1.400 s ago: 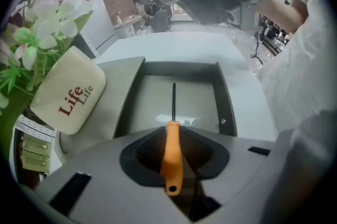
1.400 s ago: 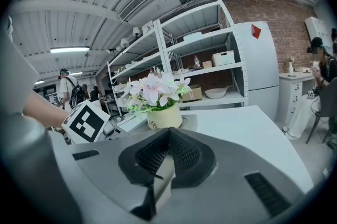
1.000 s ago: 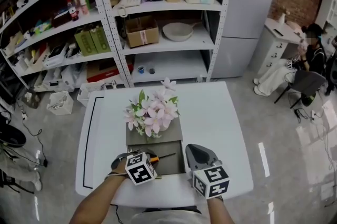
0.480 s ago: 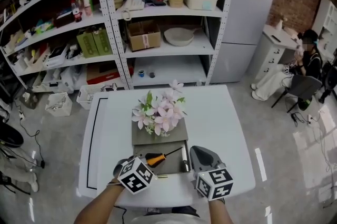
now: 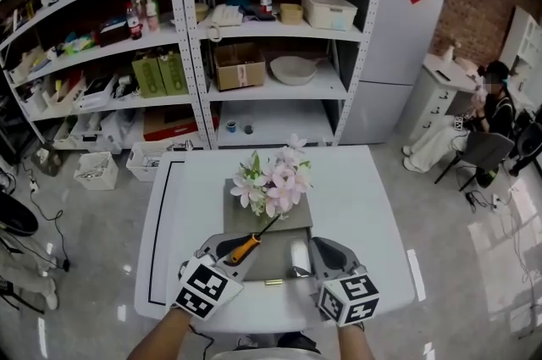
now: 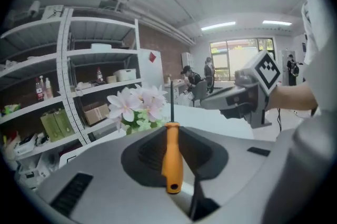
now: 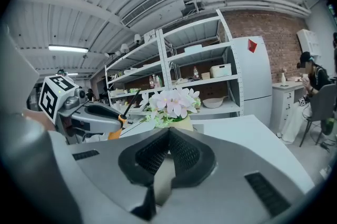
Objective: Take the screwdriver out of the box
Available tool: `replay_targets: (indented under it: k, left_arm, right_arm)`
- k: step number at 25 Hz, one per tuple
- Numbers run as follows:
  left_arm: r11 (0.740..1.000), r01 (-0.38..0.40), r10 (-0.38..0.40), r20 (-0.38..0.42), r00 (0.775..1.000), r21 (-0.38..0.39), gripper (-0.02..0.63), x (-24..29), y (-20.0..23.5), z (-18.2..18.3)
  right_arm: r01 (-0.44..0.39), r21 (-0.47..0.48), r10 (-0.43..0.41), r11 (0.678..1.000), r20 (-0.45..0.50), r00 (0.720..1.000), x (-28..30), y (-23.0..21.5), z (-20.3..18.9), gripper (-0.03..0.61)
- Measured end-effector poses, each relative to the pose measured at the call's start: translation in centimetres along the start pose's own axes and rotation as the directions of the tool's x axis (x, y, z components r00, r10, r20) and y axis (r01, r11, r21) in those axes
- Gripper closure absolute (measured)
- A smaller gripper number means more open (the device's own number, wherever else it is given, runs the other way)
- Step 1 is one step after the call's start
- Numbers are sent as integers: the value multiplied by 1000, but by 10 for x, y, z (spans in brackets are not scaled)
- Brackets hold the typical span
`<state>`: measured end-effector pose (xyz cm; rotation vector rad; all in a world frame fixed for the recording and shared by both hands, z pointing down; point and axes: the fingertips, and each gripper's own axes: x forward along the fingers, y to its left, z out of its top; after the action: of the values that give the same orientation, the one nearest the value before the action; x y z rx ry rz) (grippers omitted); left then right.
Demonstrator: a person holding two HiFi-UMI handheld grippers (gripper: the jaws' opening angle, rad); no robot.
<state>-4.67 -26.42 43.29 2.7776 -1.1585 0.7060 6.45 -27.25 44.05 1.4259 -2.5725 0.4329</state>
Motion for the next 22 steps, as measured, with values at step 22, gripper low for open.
replay_targets:
  k: [22]
  left_arm:
    - [863,-351,437,189,879,-363,538,-89,90,20]
  right_arm:
    - [3,-88,6,996,95,995,-10,19,50,574]
